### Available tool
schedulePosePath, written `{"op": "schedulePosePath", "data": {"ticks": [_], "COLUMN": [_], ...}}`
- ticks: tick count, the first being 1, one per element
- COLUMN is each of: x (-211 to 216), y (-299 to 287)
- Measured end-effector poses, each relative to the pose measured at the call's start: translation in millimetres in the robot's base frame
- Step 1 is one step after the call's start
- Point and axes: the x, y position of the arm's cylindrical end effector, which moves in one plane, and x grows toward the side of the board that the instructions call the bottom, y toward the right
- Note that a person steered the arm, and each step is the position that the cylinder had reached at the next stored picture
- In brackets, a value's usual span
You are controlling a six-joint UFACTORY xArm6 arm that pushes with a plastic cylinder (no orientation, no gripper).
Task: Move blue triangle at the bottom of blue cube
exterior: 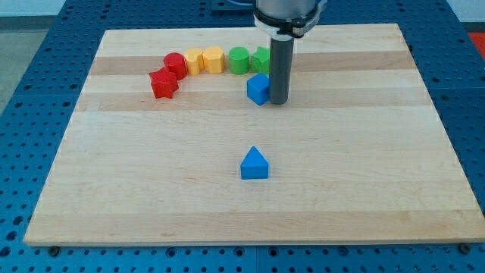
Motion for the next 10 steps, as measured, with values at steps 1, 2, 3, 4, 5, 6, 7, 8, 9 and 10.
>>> {"op": "schedulePosePath", "data": {"ticks": [1,2,3,4,5,6,7,8,9,10], "x": [1,41,72,57,-5,-21,-21,-38,-39,-39], "y": [0,-8,-48,-72,-57,-50,-47,-16,-10,-10]}}
